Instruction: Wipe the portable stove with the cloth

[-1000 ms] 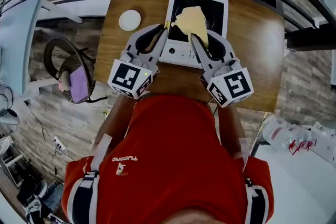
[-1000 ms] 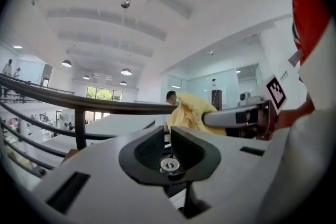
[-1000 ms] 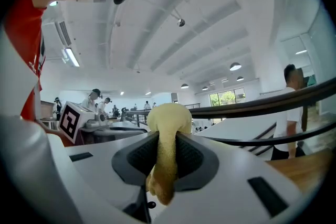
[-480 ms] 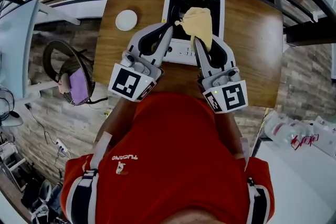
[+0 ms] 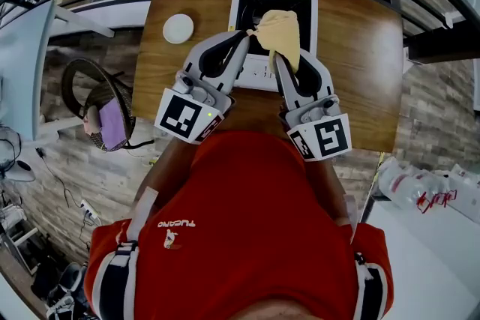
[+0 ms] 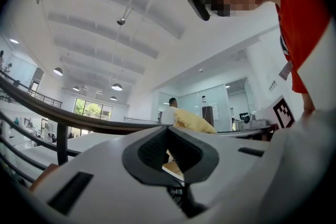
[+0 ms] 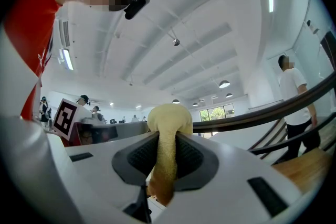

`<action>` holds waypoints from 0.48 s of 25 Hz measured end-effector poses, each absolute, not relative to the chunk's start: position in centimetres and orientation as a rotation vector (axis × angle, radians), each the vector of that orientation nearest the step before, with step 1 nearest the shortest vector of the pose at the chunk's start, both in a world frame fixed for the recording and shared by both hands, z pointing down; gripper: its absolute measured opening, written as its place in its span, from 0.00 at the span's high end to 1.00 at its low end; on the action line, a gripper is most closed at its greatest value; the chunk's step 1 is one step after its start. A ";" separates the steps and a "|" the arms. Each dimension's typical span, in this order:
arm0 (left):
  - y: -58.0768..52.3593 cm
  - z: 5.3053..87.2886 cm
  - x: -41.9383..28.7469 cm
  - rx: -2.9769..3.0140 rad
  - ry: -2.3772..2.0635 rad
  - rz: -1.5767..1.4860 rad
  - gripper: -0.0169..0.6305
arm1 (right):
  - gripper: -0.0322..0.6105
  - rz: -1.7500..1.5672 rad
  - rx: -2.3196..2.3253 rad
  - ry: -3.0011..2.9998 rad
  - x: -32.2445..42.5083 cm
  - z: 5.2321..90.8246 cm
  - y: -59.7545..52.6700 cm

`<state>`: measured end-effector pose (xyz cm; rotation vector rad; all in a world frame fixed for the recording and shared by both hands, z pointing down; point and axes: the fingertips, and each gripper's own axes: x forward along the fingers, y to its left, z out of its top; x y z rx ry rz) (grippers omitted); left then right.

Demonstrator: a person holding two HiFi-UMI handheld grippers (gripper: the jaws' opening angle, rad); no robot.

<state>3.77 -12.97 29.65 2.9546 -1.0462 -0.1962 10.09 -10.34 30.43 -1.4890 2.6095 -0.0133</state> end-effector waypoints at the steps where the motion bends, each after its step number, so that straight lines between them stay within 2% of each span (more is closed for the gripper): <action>1: -13.0 29.6 3.7 2.955 -1.050 -0.197 0.96 | 0.82 -0.013 -1.490 2.608 10.1 30.4 -10.3; 12: -13.0 29.5 3.7 2.950 -1.073 -0.193 0.96 | 0.82 -0.024 -1.486 2.607 10.7 30.8 -10.2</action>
